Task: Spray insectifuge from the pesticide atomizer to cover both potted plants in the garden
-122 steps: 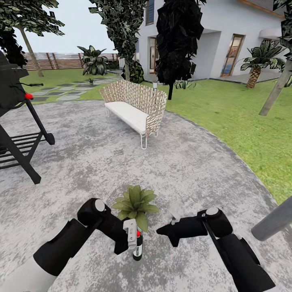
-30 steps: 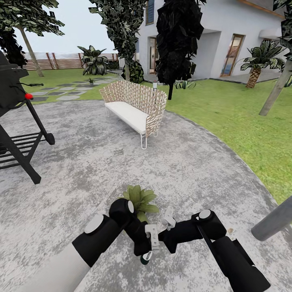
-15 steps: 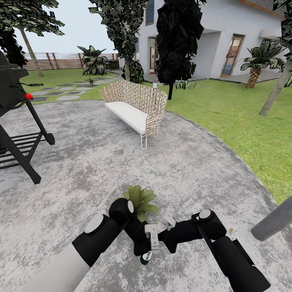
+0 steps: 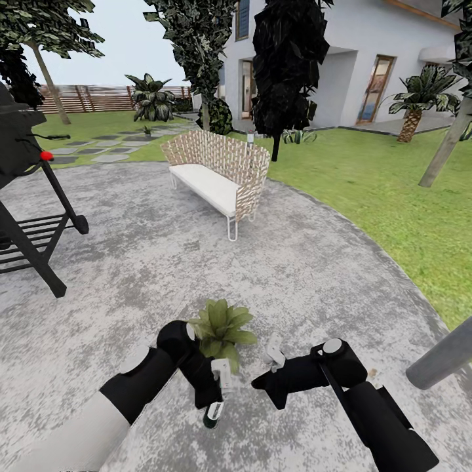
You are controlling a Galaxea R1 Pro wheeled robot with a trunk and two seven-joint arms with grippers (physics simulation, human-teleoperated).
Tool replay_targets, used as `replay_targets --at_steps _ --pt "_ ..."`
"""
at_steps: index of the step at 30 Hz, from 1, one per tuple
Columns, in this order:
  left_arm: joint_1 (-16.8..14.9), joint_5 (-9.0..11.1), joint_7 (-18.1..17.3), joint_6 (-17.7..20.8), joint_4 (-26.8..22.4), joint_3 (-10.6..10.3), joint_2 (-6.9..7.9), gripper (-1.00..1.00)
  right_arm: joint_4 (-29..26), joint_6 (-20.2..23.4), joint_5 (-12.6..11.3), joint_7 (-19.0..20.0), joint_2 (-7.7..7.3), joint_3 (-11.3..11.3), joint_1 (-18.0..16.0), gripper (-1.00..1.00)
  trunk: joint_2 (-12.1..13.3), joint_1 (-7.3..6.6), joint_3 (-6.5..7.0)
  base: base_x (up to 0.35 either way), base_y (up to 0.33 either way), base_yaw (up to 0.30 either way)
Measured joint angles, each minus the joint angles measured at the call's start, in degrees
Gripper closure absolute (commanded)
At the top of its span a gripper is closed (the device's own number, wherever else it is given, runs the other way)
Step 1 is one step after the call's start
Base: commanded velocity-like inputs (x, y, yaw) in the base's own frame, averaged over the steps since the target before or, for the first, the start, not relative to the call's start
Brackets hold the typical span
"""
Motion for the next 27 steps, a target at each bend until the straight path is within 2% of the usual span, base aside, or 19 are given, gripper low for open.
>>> replay_targets --at_steps 3,4,6,7,9,10,11,12,13,14,15,16,17,18,20,24,26,27 --pt "0.27 -0.01 -0.03 -0.02 0.05 3.6 2.78 1.0 -0.01 -0.04 -0.05 0.01 -0.23 -0.11 0.03 1.0 0.0 0.0 0.0 0.0 0.0 0.0" --pt "0.4 -0.01 -0.07 -0.03 -0.16 6.63 4.06 1.0 -0.01 -0.06 -0.07 0.01 -0.27 -0.15 0.04 1.0 0.0 0.0 0.0 0.0 0.0 0.0" --pt "0.71 0.05 -0.09 -0.03 -0.34 12.51 5.28 1.0 -0.01 -0.08 -0.11 0.01 -0.35 -0.34 0.04 1.0 0.0 0.0 0.0 0.0 0.0 0.0" --pt "0.93 0.0 -0.04 -0.04 -0.39 17.57 5.71 1.0 0.01 -0.08 -0.21 0.01 -0.47 -0.52 0.09 1.0 0.0 0.0 0.0 0.0 0.0 0.0" --pt "1.15 0.02 0.02 -0.03 -0.43 24.56 5.92 1.0 0.1 -0.11 -0.28 -0.1 -0.96 -1.03 0.24 1.0 0.0 0.0 0.0 0.0 0.0 0.0" --pt "1.19 0.04 0.03 -0.03 -0.44 26.15 5.94 1.0 0.1 -0.1 -0.3 -0.16 -1.21 -1.3 0.27 1.0 0.0 0.0 0.0 0.0 0.0 0.0" --pt "1.23 0.03 0.05 -0.01 -0.45 28.7 5.97 1.0 0.07 -0.12 -0.3 -0.28 -1.64 -2.11 0.33 1.0 0.0 0.0 0.0 0.0 0.0 0.0" --pt "1.27 0.02 0.07 0.05 -0.46 31.69 5.97 1.0 -0.01 -0.14 -0.25 -0.45 -2.12 -4.67 0.46 1.0 0.0 0.0 0.0 0.0 0.0 0.0" --pt "1.3 0.07 0.19 0.11 -0.51 33.17 5.99 1.0 -0.02 -0.17 -0.24 -0.54 -2.3 -7.53 0.55 1.0 0.0 0.0 0.0 0.0 0.0 0.0" --pt "1.35 0.1 0.35 0.33 -0.76 34.83 5.98 1.0 0.09 -0.27 -0.12 -0.9 -2.34 -12.82 0.68 1.0 0.0 0.0 0.0 0.0 0.0 0.0" --pt "1.36 0.11 0.38 0.45 -0.91 35.45 5.97 1.0 0.17 -0.22 -0.2 -1.2 -2.3 -15.19 0.72 1.0 0.0 0.0 0.0 0.0 0.0 0.0" --pt "1.41 0.07 0.42 0.7 -1.46 37.3 5.95 1.0 0.48 -0.33 -0.1 -2.6 -2.19 -20.78 0.77 1.0 0.0 0.0 0.0 0.0 0.0 0.0" --pt "1.47 0.06 0.47 0.87 -1.86 38.72 5.91 1.0 0.81 -0.35 -0.13 -3.74 -2.1 -24.73 0.8 -1.0 0.0 0.0 0.0 0.0 0.0 0.0" --pt "1.54 0.04 0.53 1.09 -2.23 40.11 5.88 1.0 1.39 -0.41 -0.11 -5.04 -2.04 -27.85 0.81 -1.0 0.0 0.0 0.0 0.0 0.0 0.0" --pt "1.63 0.02 0.68 1.9 -2.71 42.54 5.79 1.0 4.21 -0.64 -0.12 -8.66 -1.95 -32.68 0.84 -1.0 0.0 0.0 0.0 0.0 0.0 0.0" --pt "1.66 0.01 1.64 5.76 -2.9 43.55 5.75 1.0 8.43 -1.09 -0.34 -13.96 -1.93 -35.0 0.7 -1.0 0.0 0.0 0.0 0.0 0.0 0.0" --pt "1.65 -0.03 2.31 9.04 -2.91 43.32 5.74 1.0 9.27 -2.76 -0.39 -17.08 -1.89 -35.61 0.68 -1.0 0.0 0.0 0.0 0.0 0.0 0.0" --pt "1.59 -0.31 2.52 11.45 -2.67 43.23 5.74 1.0 9.51 -4.54 -0.4 -19.87 -1.81 -35.83 0.67 -1.0 0.0 0.0 0.0 0.0 0.0 0.0"
